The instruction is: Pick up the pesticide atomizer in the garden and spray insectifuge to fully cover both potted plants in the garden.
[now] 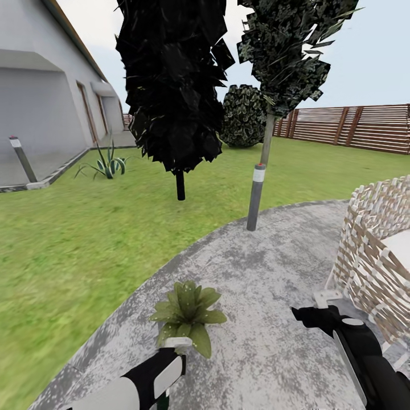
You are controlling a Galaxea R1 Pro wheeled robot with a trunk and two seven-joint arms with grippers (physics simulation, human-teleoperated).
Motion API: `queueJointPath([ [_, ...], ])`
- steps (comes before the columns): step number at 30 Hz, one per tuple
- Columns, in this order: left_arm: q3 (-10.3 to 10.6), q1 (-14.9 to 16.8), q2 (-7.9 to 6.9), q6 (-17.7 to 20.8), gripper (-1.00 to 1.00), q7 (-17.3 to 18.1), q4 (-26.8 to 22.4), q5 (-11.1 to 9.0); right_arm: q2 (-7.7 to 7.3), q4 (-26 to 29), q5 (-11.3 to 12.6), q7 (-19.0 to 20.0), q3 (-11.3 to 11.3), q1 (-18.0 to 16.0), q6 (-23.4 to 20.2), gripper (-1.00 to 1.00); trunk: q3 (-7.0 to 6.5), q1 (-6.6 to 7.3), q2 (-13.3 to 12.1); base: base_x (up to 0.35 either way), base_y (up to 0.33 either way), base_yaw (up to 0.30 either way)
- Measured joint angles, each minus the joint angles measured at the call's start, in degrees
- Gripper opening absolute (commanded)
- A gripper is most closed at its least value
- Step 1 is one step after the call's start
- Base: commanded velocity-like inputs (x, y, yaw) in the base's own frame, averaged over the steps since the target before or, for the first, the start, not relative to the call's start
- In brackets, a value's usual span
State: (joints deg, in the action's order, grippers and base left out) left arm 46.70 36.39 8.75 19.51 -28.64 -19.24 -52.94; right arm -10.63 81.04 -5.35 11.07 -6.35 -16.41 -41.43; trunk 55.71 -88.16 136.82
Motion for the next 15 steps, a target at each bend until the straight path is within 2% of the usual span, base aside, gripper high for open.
queueJointPath([
  [6,-0.13,0.0,0.73,0.04,-1.0,0.05,-6.0,-0.22,0.0,0.0,0.0,0.0,0.02,-0.01,0.0,1.0,0.0,0.0,0.0,0.0,0.0,-0.285],
  [7,-0.36,0.01,0.86,-1.38,-1.0,-2.3,-7.56,-3.84,0.0,0.0,0.0,0.0,0.02,-0.02,-0.01,1.0,0.0,0.0,0.0,0.0,0.0,-0.292],
  [8,-0.24,0.01,0.96,-4.87,-1.0,-6.4,-9.37,-9.51,0.0,0.0,0.0,0.0,0.02,-0.03,-0.02,1.0,0.0,0.0,0.0,0.0,0.0,-0.292],
  [9,-0.14,0.01,0.98,-6.69,-1.0,-9.46,-11.0,-12.5,0.0,0.0,0.0,0.0,0.04,-0.03,-0.01,1.0,0.0,0.0,0.0,0.0,0.0,-0.292],
  [10,-0.07,-0.04,0.99,-7.88,-1.0,-12.04,-12.21,-14.23,0.0,0.0,0.0,0.0,0.08,-0.03,-0.01,1.0,0.0,0.0,0.0,0.0,0.0,-0.292],
  [11,-0.03,-0.11,1.01,-8.81,-1.0,-13.8,-12.9,-15.12,0.0,0.0,0.0,0.0,0.09,-0.03,-0.02,1.0,0.0,0.0,0.0,0.0,0.0,-0.292],
  [15,0.02,-0.67,1.11,-14.8,-1.0,-16.49,-13.58,-16.94,0.0,0.0,0.0,-0.02,0.26,-0.03,0.0,1.0,0.0,0.0,0.0,0.0,0.0,-0.291],
])
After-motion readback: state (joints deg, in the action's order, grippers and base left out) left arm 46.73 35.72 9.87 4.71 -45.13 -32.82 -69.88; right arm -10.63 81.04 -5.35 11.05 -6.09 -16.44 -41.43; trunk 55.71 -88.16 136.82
